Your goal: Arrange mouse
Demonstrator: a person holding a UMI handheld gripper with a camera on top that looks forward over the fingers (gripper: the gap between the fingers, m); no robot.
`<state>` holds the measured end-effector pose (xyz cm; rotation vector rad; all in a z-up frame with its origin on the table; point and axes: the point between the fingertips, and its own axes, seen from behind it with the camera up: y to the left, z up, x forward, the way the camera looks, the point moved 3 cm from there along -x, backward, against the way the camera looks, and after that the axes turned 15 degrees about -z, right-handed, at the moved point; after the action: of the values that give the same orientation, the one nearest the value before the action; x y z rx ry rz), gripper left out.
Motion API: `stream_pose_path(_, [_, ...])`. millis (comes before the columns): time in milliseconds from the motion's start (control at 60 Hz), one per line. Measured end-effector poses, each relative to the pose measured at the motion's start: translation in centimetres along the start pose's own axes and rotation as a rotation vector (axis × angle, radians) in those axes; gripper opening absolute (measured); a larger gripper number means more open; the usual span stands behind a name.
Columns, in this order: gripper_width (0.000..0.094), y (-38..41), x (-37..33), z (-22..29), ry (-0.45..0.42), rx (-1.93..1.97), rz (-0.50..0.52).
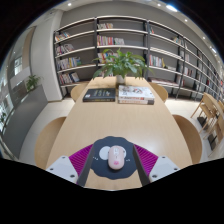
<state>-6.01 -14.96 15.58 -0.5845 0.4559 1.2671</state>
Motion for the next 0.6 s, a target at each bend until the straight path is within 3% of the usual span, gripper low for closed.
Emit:
stream_pose_path(267, [0.0764, -0.6, -8.5, 2.4, -0.101, 0.006, -0.026])
stream_pose_path(600, [0.0772, -0.1, -13.4, 0.6, -0.099, 0.002, -0.026])
